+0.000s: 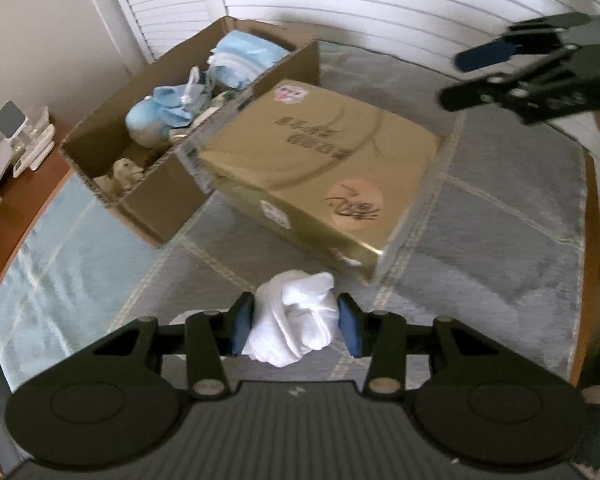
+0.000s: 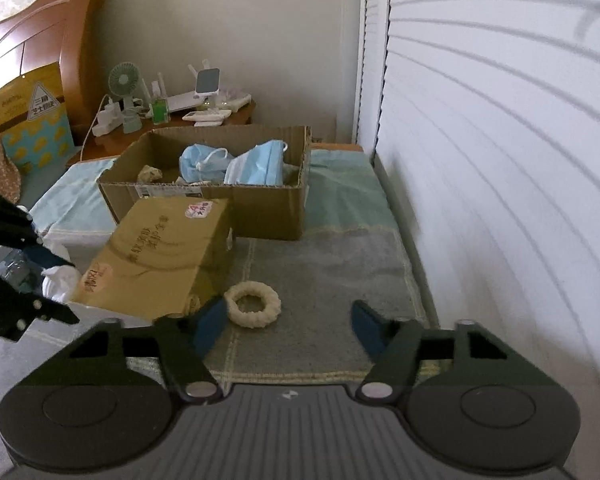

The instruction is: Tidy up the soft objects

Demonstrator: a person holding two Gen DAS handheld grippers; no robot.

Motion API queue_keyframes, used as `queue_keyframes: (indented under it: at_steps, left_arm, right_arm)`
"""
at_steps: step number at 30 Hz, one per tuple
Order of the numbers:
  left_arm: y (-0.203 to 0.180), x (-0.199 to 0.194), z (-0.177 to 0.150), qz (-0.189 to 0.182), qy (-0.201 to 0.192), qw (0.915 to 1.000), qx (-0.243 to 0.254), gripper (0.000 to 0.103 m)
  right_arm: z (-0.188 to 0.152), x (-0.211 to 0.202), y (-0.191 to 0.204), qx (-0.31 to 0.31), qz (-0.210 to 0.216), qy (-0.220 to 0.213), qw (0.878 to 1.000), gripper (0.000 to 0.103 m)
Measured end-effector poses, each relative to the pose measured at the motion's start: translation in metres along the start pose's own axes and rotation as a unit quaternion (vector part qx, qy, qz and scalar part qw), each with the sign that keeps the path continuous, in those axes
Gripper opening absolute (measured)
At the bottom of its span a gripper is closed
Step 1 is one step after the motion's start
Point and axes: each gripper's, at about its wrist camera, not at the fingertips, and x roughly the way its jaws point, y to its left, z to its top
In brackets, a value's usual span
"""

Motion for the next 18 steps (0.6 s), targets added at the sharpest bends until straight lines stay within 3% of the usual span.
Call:
queue_keyframes:
  at_steps: [2,9,13,18]
  left_arm:
    - [-0.002,0.0,0.001,-0.004,0.0,1.0,0.001,0.044]
    - [-0.002,0.002,0.003,-0.01,0.002,0.9999,-0.001,0.044]
    - [0.0,0.004,0.003,-0.015,0.005,0.9999,-0.005,0.044]
    - [0.001,0.007,0.003,-0.02,0.007,0.9997,-0.007,0.044]
  right_arm:
    - [0.001,0.009,-0.002,0.003,0.004,0.006,1.0,0.052]
    - [0.004,0.041,-0.002,0.003,0.025,0.019,0.999,0.043]
    - [0.005,0.06,-0.001,0.004,0.028,0.034,0.999,0.031]
    - [0.005,0.072,0.002,-0.004,0.033,0.037,0.999,0.027]
